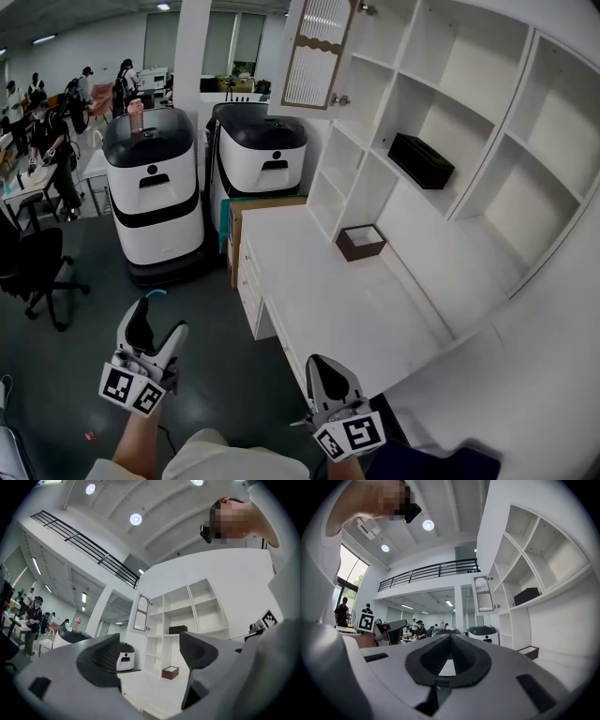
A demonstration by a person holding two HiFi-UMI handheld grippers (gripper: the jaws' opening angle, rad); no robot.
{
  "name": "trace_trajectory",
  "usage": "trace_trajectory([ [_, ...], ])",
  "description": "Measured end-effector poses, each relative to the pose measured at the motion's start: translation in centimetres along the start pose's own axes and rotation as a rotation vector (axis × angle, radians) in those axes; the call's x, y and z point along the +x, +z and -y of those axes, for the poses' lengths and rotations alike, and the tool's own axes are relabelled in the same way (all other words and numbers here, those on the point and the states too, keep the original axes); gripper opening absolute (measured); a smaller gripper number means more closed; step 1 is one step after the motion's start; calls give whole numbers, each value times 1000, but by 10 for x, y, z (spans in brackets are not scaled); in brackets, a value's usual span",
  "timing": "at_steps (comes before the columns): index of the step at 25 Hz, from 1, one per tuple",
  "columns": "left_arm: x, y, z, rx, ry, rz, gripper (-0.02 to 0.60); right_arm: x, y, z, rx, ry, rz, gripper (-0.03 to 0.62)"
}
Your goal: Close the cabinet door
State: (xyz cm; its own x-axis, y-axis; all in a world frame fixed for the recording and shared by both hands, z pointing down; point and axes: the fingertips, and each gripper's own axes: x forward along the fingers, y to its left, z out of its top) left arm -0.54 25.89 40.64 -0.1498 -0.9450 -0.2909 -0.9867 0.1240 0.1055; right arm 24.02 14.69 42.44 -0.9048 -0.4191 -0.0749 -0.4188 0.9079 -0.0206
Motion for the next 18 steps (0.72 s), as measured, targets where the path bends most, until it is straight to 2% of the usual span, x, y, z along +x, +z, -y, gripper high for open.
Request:
trace_trajectory([
  [5, 23, -10, -10, -8, -17, -14, 405, 16, -11, 6, -1, 19, -14, -3],
  [9, 62, -36, -27, -24, -30, -40, 411, 49, -22, 19, 0, 21, -46, -3],
  [13, 126, -63, -63, -40, -54, -44, 411, 110, -27, 41, -1, 25, -55, -3],
  [18, 245, -94, -128, -64, -125, -47, 411, 227, -22, 87, -3, -17, -53, -3],
])
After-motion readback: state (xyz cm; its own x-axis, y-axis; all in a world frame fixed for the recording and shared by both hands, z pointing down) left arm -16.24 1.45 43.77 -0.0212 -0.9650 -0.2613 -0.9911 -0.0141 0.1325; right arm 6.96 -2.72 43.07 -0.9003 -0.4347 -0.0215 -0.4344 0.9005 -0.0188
